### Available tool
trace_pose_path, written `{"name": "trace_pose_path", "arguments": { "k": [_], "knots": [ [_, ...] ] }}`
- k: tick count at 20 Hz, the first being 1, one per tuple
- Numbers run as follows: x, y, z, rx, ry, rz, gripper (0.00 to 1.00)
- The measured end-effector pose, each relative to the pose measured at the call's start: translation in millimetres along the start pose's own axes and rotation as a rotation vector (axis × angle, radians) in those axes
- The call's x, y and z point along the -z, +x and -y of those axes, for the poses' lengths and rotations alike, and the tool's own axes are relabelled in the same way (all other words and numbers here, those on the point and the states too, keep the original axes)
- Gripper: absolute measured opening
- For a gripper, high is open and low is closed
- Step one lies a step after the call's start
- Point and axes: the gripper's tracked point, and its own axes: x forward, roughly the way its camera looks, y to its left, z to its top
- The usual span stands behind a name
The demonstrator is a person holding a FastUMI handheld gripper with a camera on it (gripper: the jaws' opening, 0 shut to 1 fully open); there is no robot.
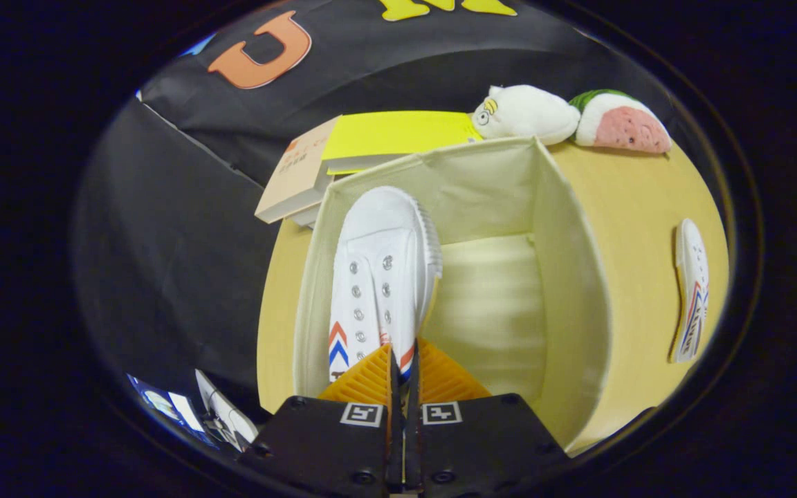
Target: Open the storage box then place both shoes into the box .Put the left shoe in first, then the right shoe, with the right side of both shoes facing outward in a uniform manner.
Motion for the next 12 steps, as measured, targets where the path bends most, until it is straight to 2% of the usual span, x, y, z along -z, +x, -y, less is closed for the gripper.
{"name": "trace_pose_path", "arguments": {
  "k": [2,3,4,7,12],
  "knots": [
    [-3,2,-5,-0.038,0.013,0.011,0.13],
    [-8,1,-12,-0.074,0.007,0.037,0.22],
    [-11,-1,-13,-0.073,-0.015,0.053,0.31],
    [-11,-14,-13,-0.056,-0.068,0.067,1.0],
    [-19,-60,5,-0.021,-0.132,0.131,0.99]
  ]
}}
